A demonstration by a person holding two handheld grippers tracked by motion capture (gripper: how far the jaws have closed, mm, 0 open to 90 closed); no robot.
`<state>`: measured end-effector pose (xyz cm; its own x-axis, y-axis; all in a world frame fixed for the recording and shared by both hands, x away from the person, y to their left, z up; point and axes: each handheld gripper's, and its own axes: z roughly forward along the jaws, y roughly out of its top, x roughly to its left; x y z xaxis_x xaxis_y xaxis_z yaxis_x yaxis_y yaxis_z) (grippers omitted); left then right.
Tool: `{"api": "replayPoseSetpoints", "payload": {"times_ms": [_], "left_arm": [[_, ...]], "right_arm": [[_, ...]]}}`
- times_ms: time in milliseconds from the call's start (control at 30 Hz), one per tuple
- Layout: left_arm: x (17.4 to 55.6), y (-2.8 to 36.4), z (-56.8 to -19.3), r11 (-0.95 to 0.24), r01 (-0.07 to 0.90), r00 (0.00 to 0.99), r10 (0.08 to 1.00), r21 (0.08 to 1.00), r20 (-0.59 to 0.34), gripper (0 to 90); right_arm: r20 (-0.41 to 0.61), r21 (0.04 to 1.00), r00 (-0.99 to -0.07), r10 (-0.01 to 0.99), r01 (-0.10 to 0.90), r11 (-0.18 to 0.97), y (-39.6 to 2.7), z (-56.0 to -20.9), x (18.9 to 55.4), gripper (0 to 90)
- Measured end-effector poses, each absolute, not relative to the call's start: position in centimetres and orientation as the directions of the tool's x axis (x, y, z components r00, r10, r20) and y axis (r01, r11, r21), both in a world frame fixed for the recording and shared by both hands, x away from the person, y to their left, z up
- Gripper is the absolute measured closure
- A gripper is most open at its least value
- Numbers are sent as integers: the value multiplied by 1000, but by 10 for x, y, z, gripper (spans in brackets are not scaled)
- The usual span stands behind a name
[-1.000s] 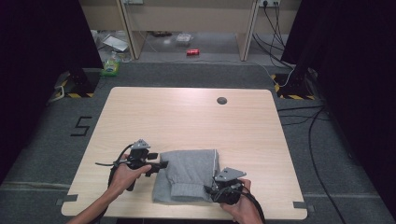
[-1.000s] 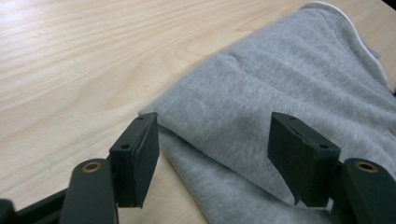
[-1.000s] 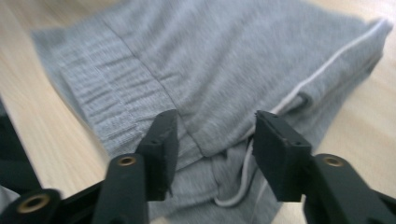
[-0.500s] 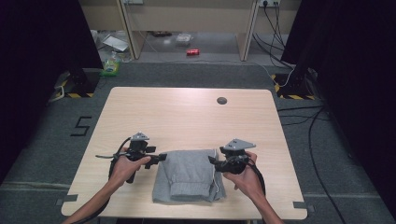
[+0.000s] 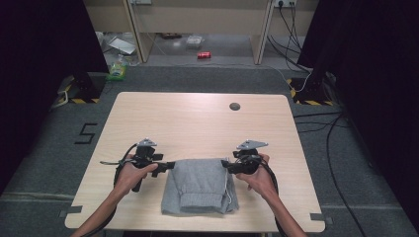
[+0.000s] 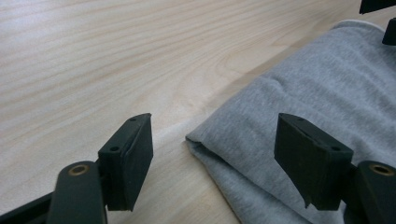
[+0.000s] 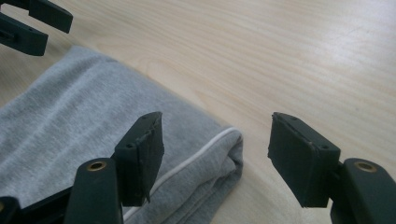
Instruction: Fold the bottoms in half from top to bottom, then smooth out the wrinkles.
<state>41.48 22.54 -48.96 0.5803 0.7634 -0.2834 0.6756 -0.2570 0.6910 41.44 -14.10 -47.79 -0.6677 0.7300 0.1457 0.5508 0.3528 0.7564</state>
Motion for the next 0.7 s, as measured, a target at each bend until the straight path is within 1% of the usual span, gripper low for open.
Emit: {"api": "replayPoseSetpoints", "payload": {"times_ms": [467,633,700], "left_arm": [[417,227,-499,-265,689,579,760,674,-294,256],[417,224,-499,-263,689,584,753,675,-303,258],[417,223,-501,-273,686,590,751,675,-295,272]], "right_arm": [[167,742,-690,705,559,370,-135,-485,421,356],[172,734,-697,696,562,382,-132,-490,427,376],[174,729,-697,696,566,385,-132,-491,428,389]]}}
